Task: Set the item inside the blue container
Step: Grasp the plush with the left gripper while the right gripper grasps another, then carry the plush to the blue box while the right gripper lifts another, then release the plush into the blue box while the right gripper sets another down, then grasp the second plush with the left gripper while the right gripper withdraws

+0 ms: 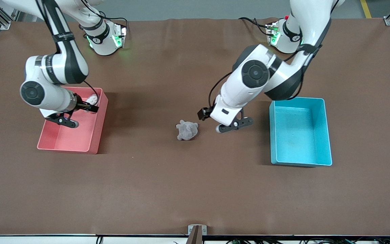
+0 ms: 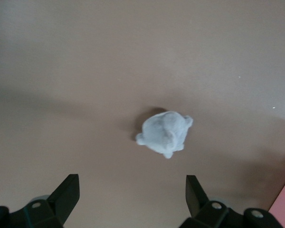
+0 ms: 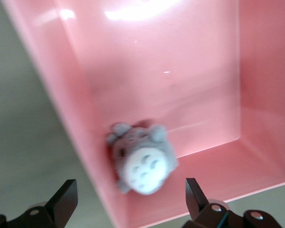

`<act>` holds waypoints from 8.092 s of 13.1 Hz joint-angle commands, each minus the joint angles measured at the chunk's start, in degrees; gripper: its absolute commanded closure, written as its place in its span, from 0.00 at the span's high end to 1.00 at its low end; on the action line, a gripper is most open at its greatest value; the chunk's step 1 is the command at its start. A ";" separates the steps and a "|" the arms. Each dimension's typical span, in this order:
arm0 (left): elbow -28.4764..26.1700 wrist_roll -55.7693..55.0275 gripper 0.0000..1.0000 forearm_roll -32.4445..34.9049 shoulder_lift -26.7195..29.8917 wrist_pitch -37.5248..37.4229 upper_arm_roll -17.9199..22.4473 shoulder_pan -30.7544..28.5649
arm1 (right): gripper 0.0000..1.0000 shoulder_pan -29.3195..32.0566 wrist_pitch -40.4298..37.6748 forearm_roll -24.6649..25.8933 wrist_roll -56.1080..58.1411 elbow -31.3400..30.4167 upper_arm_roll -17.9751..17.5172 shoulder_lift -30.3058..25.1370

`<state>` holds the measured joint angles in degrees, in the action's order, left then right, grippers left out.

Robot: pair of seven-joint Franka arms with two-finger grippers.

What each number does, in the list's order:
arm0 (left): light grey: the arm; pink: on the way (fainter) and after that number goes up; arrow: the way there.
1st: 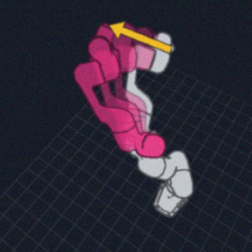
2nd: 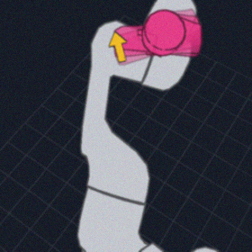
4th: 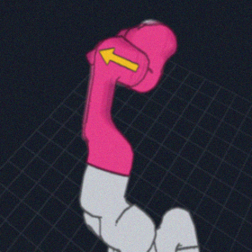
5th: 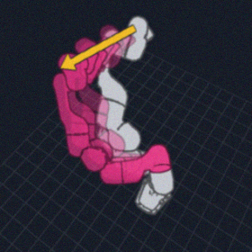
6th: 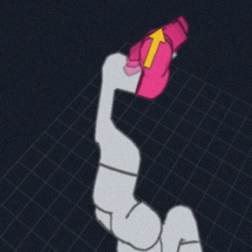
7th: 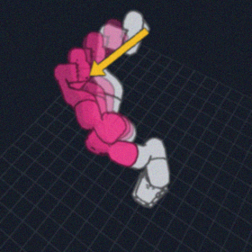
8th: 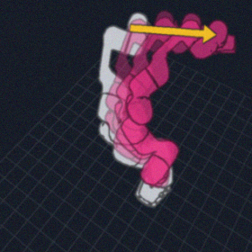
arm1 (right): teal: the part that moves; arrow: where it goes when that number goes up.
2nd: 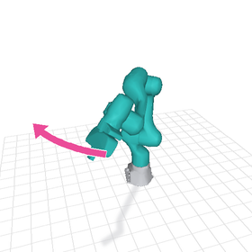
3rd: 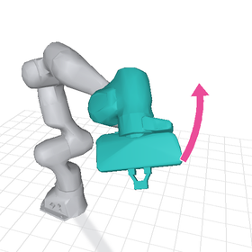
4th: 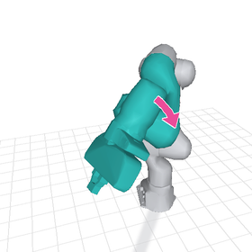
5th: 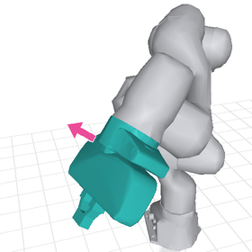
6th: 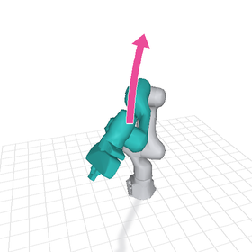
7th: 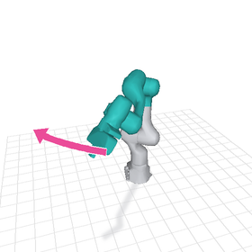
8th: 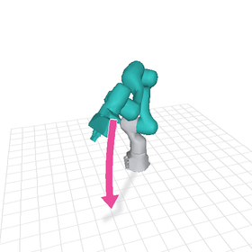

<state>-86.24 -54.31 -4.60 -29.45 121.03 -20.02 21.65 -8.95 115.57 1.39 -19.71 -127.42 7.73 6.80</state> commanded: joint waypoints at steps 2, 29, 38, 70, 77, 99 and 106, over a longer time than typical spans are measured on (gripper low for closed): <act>3.35 -4.38 0.99 3.09 -6.66 5.96 1.03 3.47 | 1.00 5.69 1.93 -1.11 4.84 -3.97 -1.40 -0.12; 6.17 -5.21 0.24 10.11 -18.90 22.24 15.62 19.83 | 0.01 9.21 -3.91 -11.41 17.42 2.67 -1.22 8.85; 0.57 11.13 0.21 6.10 2.26 -8.86 14.31 12.38 | 0.02 2.29 -22.41 -11.58 9.53 26.95 -1.84 6.57; -28.02 60.47 0.21 16.20 7.04 0.79 14.31 -21.39 | 1.00 -32.39 11.20 -10.27 -29.97 32.32 -1.31 21.35; -27.49 60.47 0.51 16.20 5.19 0.97 14.31 -21.39 | 1.00 -11.47 -17.26 -9.83 0.70 34.68 -1.14 10.43; 7.22 -0.95 0.99 -1.12 -5.25 -6.01 5.35 4.52 | 1.00 11.32 -26.10 -3.41 19.01 44.34 -1.40 11.22; 7.05 -8.88 1.00 1.07 -11.93 15.36 6.92 15.51 | 1.00 11.15 -30.40 -3.50 18.83 45.33 -1.40 11.75</act>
<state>-80.96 -61.96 -5.14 -39.06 133.51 -14.65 34.34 1.09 87.16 -1.14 -1.13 -83.47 7.23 17.95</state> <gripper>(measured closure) 0.000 0.000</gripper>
